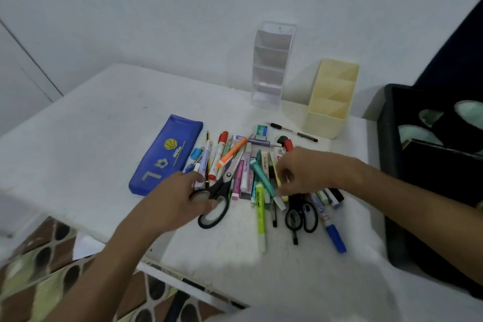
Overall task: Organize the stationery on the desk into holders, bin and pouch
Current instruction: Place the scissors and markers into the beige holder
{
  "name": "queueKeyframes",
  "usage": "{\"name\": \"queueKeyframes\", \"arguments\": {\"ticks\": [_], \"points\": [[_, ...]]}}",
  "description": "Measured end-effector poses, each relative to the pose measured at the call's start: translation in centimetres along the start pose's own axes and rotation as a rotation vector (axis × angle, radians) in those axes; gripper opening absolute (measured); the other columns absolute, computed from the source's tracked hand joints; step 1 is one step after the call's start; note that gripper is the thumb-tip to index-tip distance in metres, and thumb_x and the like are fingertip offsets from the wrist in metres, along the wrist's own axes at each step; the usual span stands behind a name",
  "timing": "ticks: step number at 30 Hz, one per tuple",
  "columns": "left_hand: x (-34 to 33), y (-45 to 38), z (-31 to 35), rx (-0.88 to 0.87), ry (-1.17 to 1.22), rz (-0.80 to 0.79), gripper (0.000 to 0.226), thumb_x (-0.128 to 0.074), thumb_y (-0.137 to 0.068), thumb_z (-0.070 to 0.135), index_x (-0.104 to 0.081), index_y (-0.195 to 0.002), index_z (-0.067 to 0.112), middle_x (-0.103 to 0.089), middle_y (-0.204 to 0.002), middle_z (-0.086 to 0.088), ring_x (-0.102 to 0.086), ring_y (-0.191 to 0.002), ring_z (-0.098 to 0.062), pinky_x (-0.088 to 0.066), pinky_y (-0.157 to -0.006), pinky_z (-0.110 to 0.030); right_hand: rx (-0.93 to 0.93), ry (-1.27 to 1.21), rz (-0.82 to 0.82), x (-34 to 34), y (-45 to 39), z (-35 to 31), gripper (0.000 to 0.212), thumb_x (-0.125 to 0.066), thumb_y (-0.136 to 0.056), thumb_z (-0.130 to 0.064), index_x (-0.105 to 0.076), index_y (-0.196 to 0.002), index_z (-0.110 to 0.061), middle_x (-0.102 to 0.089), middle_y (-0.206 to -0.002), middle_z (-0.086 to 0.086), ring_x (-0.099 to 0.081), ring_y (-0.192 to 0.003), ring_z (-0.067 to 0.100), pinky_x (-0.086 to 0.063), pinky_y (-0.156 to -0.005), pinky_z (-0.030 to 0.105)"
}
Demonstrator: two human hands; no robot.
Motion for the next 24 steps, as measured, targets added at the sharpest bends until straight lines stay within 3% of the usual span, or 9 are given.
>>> {"name": "queueKeyframes", "arguments": {"ticks": [2, 5, 10, 12, 15, 20, 22, 24], "points": [[-0.9, 0.8, -0.2, 0.014, 0.047, 0.035, 0.062, -0.066, -0.075, 0.060, -0.047, -0.126, 0.030, -0.047, -0.107, 0.004, -0.051, -0.090, -0.013, -0.043, -0.072, -0.025, -0.109, 0.054, 0.013, -1.0, 1.6, 0.9, 0.038, -0.065, -0.080, -0.055, -0.058, -0.081, -0.017, -0.059, -0.077, -0.001, -0.055, -0.066, 0.013, -0.049, -0.059, 0.031], [-2.0, 1.1, 0.1, 0.041, -0.001, 0.084, 0.078, -0.064, -0.069, 0.070, -0.039, -0.133, 0.034, -0.043, -0.114, 0.004, -0.049, -0.101, -0.015, -0.048, -0.078, -0.029, -0.255, 0.051, 0.045, -2.8, 3.2, 1.7, 0.040, -0.062, -0.078, -0.061, -0.045, -0.078, -0.024, -0.045, -0.070, -0.008, -0.049, -0.064, 0.010, -0.038, -0.049, 0.024], [-2.6, 1.0, 1.0, 0.075, -0.037, 0.089, 0.085, -0.066, -0.064, 0.072, -0.042, -0.133, 0.029, -0.042, -0.114, 0.002, -0.047, -0.103, -0.016, -0.048, -0.078, -0.029, -0.319, -0.068, 0.070, -4.6, 3.8, 2.1, 0.042, -0.063, -0.081, -0.056, -0.040, -0.069, -0.023, -0.046, -0.068, -0.005, -0.044, -0.057, 0.006, -0.032, -0.045, 0.023], [-2.7, 0.7, 1.1, 0.103, 0.023, 0.038, 0.076, -0.072, -0.063, 0.067, -0.049, -0.123, 0.026, -0.040, -0.105, 0.002, -0.049, -0.091, -0.013, -0.045, -0.069, -0.024, -0.342, -0.141, 0.057, -4.8, 3.9, 2.5, 0.041, -0.067, -0.081, -0.047, -0.039, -0.067, -0.021, -0.046, -0.066, -0.003, -0.043, -0.054, 0.008, -0.034, -0.044, 0.023], [-2.3, 0.3, 1.6, 0.085, 0.067, 0.010, 0.045, -0.075, -0.071, 0.052, -0.056, -0.100, 0.022, -0.054, -0.095, 0.003, -0.052, -0.075, -0.005, -0.040, -0.056, -0.018, -0.397, -0.320, 0.020, -4.8, 4.1, 3.5, 0.029, -0.071, -0.078, -0.034, -0.050, -0.073, -0.015, -0.059, -0.068, 0.004, -0.055, -0.052, 0.014, -0.049, -0.048, 0.027], [-1.3, 0.2, 1.6, 0.095, 0.124, -0.087, 0.026, -0.072, -0.078, 0.041, -0.061, -0.090, 0.021, -0.066, -0.083, 0.002, -0.064, -0.074, -0.012, -0.054, -0.066, -0.030, -0.430, -0.506, 0.021, -3.2, 4.7, 5.0, 0.031, -0.071, -0.080, -0.027, -0.061, -0.106, -0.012, -0.067, -0.080, 0.005, -0.064, -0.060, 0.012, -0.058, -0.057, 0.028], [0.2, 0.5, 2.0, 0.076, 0.151, -0.075, 0.017, -0.071, -0.080, 0.036, -0.063, -0.085, 0.021, -0.068, -0.076, 0.002, -0.066, -0.067, -0.011, -0.053, -0.058, -0.025, -0.413, -0.556, 0.072, -2.3, 4.8, 5.5, 0.026, -0.069, -0.082, -0.029, -0.062, -0.103, -0.016, -0.066, -0.083, 0.003, -0.068, -0.068, 0.015, -0.061, -0.063, 0.033], [2.4, 0.8, 2.5, 0.043, 0.148, -0.016, 0.010, -0.070, -0.082, 0.032, -0.065, -0.079, 0.023, -0.069, -0.070, 0.004, -0.065, -0.063, -0.006, -0.045, -0.056, -0.020, -0.402, -0.620, 0.143, -1.4, 5.0, 6.1, 0.018, -0.068, -0.083, -0.031, -0.062, -0.096, -0.020, -0.067, -0.084, 0.002, -0.068, -0.065, 0.012, -0.059, -0.058, 0.029]]}}
Point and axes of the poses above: each hand's wrist, its own y-axis away from the middle knuckle, its own x-axis out of the back of the hand, z = x × y, the point moved 9 cm from there along -y, towards the middle knuckle
